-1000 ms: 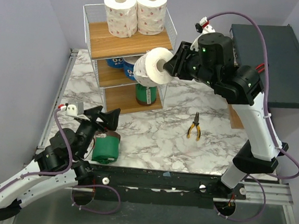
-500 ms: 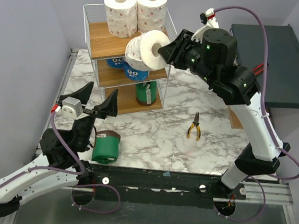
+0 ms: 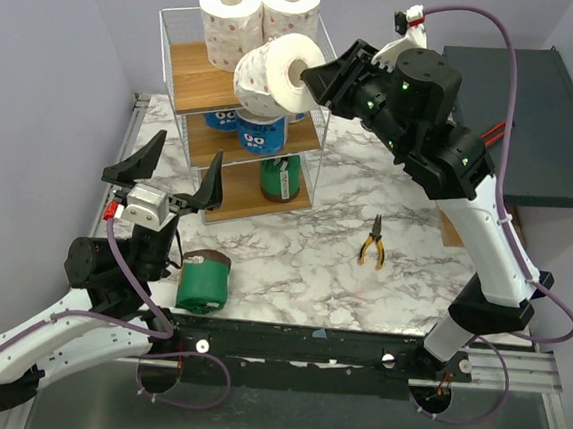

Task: Place and organize the paper towels onto the shelf
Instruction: Place the paper towel on the shelf, then adjust the paper towel on the shelf.

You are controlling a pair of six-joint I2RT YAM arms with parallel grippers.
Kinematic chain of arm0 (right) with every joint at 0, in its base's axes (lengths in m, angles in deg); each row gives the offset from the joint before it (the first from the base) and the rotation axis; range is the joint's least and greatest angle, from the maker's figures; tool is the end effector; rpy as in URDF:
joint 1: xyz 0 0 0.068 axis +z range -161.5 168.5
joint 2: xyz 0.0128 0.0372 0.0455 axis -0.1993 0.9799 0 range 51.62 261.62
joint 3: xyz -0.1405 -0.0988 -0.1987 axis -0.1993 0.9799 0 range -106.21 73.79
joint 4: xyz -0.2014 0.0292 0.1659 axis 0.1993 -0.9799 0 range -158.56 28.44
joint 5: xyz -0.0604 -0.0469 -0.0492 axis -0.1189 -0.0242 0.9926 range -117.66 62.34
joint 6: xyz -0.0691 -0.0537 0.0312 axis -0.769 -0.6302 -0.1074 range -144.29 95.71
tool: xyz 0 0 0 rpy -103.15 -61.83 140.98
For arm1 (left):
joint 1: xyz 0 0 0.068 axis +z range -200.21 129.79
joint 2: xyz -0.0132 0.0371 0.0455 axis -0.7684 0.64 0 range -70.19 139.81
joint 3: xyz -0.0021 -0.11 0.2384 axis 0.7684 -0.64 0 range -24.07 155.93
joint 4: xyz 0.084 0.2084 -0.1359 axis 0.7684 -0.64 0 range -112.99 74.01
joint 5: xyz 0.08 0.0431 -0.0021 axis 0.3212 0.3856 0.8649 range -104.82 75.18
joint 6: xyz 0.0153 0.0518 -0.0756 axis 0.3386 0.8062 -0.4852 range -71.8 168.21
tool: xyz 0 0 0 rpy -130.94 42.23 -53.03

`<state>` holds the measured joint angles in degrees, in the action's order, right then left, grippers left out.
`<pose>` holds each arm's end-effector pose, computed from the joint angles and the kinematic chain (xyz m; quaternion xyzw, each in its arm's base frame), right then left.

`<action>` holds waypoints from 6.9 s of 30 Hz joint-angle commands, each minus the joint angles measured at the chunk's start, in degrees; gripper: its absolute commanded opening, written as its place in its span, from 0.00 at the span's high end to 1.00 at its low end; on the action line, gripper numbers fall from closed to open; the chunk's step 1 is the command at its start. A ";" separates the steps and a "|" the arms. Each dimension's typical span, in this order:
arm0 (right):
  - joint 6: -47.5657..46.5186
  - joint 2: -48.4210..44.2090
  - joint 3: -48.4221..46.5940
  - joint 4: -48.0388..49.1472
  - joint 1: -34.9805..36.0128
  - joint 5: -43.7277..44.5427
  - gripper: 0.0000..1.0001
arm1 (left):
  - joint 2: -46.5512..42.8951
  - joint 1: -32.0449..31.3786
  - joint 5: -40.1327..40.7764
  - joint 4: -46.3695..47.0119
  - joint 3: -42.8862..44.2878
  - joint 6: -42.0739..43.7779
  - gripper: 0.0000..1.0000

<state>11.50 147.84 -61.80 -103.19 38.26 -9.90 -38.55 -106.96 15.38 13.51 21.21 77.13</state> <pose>0.2477 0.2531 0.5620 0.0197 0.7200 0.3832 0.5782 0.1099 -0.0908 0.4628 0.0857 0.4440 -0.1125 0.8848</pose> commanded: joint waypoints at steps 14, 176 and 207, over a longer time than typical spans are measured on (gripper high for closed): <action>-2.51 4.17 -1.48 8.47 -0.01 7.28 0.60 | -9.98 -0.11 2.44 -11.45 -6.16 -12.04 0.01; -6.96 -25.94 55.94 43.21 -0.17 5.51 0.00 | 13.89 20.90 -5.87 -18.87 18.10 -28.13 0.06; -6.25 -27.28 59.45 42.07 -0.19 7.16 0.00 | 29.51 21.00 4.23 -11.28 22.78 -22.39 0.08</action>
<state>5.64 122.09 -3.03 -60.83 37.93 -4.53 -10.26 -86.44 9.63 -3.35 43.04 48.98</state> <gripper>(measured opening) 0.998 0.907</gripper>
